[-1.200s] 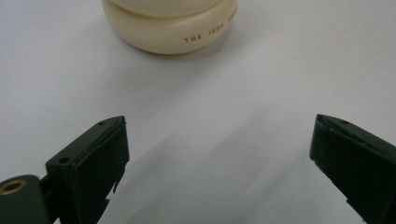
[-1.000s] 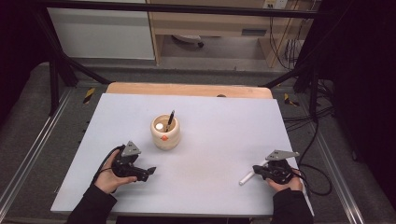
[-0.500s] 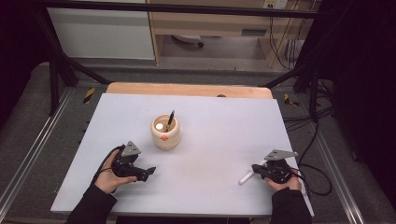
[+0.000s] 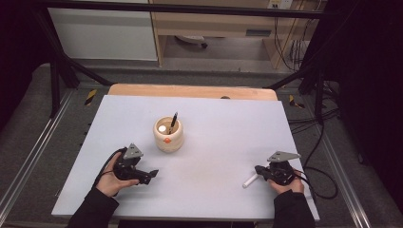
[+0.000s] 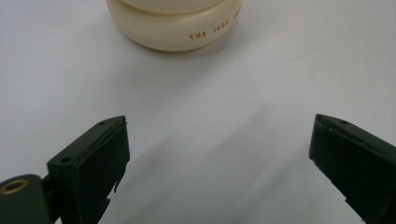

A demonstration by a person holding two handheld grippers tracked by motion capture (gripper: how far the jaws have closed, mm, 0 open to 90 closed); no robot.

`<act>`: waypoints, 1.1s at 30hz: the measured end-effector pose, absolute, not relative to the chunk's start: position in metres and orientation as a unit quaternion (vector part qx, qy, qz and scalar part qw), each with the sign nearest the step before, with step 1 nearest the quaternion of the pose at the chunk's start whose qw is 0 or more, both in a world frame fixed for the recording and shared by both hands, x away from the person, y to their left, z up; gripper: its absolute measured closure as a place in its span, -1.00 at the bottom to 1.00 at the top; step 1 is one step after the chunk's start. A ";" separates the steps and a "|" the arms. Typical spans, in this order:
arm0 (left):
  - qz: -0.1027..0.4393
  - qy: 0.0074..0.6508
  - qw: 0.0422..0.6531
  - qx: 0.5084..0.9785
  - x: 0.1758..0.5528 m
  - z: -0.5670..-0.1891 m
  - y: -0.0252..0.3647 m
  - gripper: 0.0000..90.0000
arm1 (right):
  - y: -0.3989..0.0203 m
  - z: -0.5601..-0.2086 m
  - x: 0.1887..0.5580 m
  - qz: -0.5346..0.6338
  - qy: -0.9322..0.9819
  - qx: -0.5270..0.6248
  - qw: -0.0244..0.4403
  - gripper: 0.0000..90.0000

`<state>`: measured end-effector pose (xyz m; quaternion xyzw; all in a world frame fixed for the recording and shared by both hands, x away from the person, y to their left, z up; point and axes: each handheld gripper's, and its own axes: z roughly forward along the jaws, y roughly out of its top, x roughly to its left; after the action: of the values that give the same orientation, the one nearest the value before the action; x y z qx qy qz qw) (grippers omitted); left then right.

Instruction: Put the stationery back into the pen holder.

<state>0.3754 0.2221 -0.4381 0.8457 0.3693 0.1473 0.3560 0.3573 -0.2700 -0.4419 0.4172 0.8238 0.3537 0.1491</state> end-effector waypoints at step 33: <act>0.145 0.369 0.358 0.845 0.376 -0.437 0.223 -0.88 | -0.245 -0.442 0.395 0.390 0.803 0.417 0.169 0.99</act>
<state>0.3760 0.2235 -0.4373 0.8452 0.3690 0.1455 0.3582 0.3947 -0.2453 -0.4421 0.4174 0.8031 0.3900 0.1695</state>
